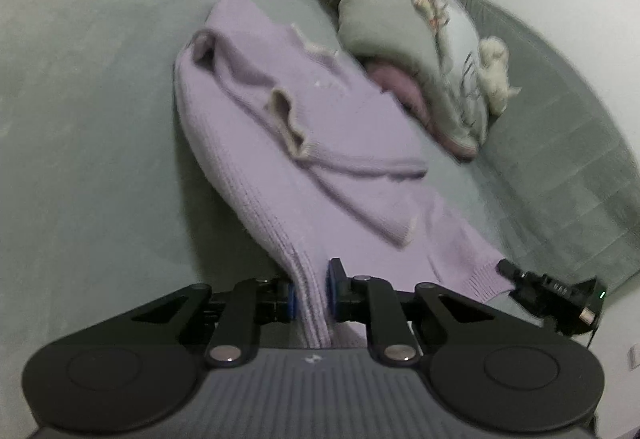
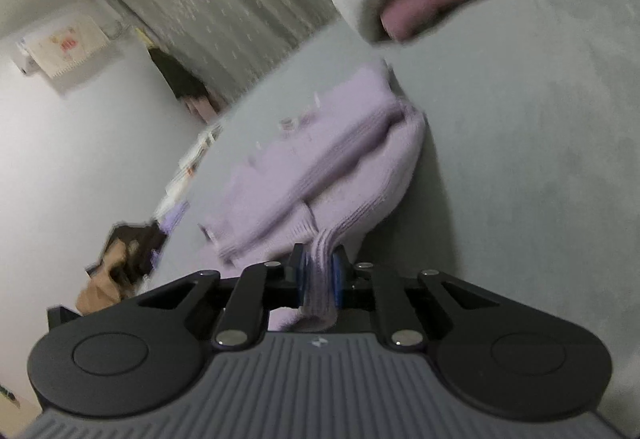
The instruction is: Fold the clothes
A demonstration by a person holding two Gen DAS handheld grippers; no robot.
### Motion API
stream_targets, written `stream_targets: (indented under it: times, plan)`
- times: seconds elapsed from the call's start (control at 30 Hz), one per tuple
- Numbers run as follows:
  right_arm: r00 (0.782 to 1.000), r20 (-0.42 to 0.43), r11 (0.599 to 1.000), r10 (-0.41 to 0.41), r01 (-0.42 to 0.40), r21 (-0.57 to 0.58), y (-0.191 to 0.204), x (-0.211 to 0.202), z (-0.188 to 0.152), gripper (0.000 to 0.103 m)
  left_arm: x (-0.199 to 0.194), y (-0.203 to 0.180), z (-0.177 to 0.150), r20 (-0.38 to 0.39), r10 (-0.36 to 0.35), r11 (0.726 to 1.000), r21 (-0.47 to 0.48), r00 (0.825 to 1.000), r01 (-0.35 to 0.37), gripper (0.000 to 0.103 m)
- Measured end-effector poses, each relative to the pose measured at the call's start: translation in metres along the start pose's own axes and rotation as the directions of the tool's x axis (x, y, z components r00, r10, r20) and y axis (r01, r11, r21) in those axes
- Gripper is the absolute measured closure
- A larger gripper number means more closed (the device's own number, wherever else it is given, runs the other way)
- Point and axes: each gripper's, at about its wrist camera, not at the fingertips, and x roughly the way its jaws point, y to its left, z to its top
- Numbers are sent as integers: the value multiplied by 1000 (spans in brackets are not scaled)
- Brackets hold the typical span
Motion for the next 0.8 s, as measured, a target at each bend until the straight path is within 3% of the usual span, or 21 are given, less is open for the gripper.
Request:
stream_targets:
  times: [0.07,0.1,0.17,0.23,0.33,0.4,0.47,0.5,0.53,0.67,0.8]
  plan:
    - [999,-42,999,-6,8,35,-5,10,-6,83,8,1,-3,-13,28,999,37,1000,-28,88]
    - [998,-60,998,-9,12,55,-8,15,-9,75,11,2,-4,-18,39,998,56,999,-38,88]
    - [995,-90,996,-40,47,71,-12,23,-15,65,16,9,-5,-26,33,999,27,999,-32,87]
    - [992,-107,994,-62,71,85,-17,27,-19,46,15,18,-3,-30,8,1000,-12,1000,-8,85]
    - [996,-87,988,-18,32,153,-25,30,-24,37,16,25,-3,-28,-17,999,-43,999,16,81]
    - [998,-65,984,-5,17,175,-27,29,-28,37,18,25,-5,-13,-13,999,-38,1000,13,81]
    - [997,-60,991,-46,53,124,-20,32,-29,49,20,16,-7,10,13,1000,10,1000,-13,82]
    - [996,-59,993,-69,74,92,-16,34,-30,73,20,9,-8,27,37,998,51,999,-38,87]
    - [994,-59,994,-87,90,65,-12,35,-30,85,21,3,-10,42,56,994,87,998,-59,88]
    - [992,2,988,-129,129,-85,19,29,-28,87,11,-15,-11,114,71,986,145,991,-87,92]
    - [988,103,978,-116,131,-159,44,14,-18,88,-10,-21,-1,184,34,991,118,982,-56,92]
